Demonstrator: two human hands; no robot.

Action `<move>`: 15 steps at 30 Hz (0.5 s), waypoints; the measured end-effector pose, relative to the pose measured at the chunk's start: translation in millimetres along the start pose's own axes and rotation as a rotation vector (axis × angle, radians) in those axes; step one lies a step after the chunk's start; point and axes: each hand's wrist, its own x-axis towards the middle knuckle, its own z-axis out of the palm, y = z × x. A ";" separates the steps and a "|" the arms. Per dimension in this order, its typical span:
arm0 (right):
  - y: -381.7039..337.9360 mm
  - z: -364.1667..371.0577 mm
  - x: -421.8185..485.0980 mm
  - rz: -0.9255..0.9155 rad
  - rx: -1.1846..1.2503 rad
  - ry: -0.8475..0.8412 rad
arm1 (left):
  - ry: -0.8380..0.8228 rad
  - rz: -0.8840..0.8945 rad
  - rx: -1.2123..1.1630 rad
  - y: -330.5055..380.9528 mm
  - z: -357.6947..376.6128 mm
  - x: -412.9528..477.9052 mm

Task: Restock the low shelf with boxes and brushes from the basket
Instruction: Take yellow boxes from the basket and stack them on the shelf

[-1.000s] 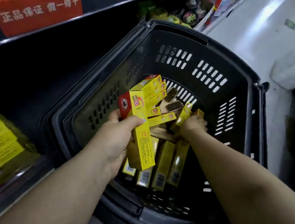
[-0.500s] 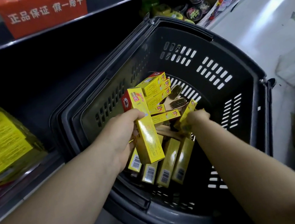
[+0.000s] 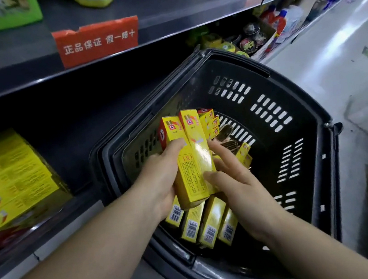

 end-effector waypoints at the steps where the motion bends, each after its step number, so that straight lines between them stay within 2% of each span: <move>1: -0.7 -0.1 -0.7 -0.001 -0.020 -0.005 | -0.010 0.002 0.003 0.0 -0.5 -1.0; 5: -0.4 -0.5 -1.8 -0.012 -0.114 -0.006 | -0.023 0.027 0.047 -1.1 -0.8 -4.0; 9: -0.9 -10.4 17.5 0.060 -0.054 -0.039 | 0.048 0.048 0.052 -1.7 -1.7 -2.9; 11: 8.3 -24.3 42.2 0.132 -0.176 0.048 | 0.064 0.044 0.073 -2.3 -2.4 -1.9; 15: 51.4 -69.7 106.1 0.400 -0.521 0.317 | 0.042 0.050 0.111 -3.1 -2.5 -2.1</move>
